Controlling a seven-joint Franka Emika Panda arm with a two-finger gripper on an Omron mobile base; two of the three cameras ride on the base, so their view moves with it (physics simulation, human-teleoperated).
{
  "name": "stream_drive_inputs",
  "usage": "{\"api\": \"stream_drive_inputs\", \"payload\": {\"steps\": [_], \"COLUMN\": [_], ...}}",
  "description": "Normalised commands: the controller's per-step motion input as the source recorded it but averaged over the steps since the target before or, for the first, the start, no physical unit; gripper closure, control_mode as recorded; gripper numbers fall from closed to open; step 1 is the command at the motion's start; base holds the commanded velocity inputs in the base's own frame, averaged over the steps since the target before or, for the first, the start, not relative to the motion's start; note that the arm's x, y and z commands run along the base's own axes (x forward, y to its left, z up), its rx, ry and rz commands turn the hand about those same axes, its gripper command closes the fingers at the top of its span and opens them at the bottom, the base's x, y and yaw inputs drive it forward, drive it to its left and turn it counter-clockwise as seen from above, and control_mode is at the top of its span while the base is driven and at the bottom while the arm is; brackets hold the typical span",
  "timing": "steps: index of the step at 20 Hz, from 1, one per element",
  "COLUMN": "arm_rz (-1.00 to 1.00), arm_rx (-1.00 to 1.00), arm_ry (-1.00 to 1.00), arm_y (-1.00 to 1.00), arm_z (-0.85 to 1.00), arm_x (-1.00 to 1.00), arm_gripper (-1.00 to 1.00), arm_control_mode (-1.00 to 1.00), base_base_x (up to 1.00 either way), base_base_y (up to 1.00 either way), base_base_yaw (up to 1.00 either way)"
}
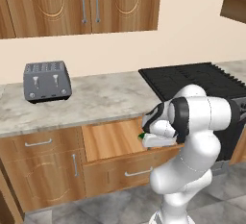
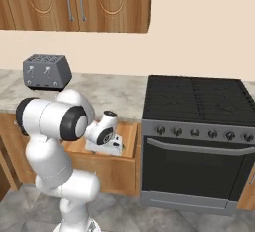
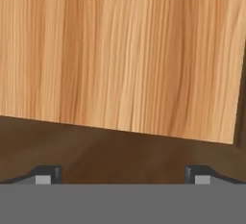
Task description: Restock the sink supplies by placing the sponge and soap dispenser on the counter and next to the sink. Make sure the soap dispenser is upright.
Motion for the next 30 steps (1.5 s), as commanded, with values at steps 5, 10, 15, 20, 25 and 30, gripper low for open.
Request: {"api": "stream_drive_inputs", "payload": {"steps": [5,10,15,20,25,30], "arm_rz": [-0.01,0.0,0.0,0.07,0.1,0.05], "arm_rx": [0.13,0.03,-0.06,-0.18,-0.11,-0.06], "arm_ry": [0.09,0.01,-0.04,-0.1,0.0,0.06], "arm_y": [-0.2,-0.16,-0.02,0.07,0.0,0.0], "arm_z": [-0.11,0.08,0.24,0.09,0.0,-0.12], "arm_x": [-0.72,-0.7,0.16,0.89,0.86,0.8], "arm_gripper": [-1.0,-1.0,-1.0,-1.0,-1.0,-1.0], "arm_control_mode": [-1.0,-1.0,-1.0,-1.0,-1.0,-1.0], "base_base_x": [0.0,0.0,0.0,0.0,0.0,0.0], "base_base_y": [0.0,0.0,0.0,0.0,0.0,0.0], "base_base_yaw": [0.0,0.0,0.0,0.0,0.0,0.0]}}
